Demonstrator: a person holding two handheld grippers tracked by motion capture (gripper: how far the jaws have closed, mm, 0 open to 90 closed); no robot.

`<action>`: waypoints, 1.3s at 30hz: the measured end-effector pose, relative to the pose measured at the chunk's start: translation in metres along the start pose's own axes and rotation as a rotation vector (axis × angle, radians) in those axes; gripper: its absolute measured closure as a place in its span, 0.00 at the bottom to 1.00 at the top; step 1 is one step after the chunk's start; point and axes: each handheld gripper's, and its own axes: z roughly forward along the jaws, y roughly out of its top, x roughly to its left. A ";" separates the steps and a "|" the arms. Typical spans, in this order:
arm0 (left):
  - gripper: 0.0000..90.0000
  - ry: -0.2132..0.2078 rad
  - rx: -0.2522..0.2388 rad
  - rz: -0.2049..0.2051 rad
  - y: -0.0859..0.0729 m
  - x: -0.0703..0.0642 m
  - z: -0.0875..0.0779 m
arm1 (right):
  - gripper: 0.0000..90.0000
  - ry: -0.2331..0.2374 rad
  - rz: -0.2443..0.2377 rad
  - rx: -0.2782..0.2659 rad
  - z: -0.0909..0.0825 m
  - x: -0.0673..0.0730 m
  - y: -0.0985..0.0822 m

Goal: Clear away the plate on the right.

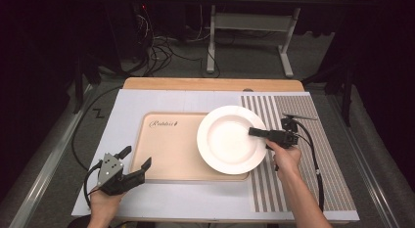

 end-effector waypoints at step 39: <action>0.27 0.011 -0.011 -0.022 0.001 0.004 -0.002 | 0.93 0.011 -0.002 0.106 0.087 0.034 0.005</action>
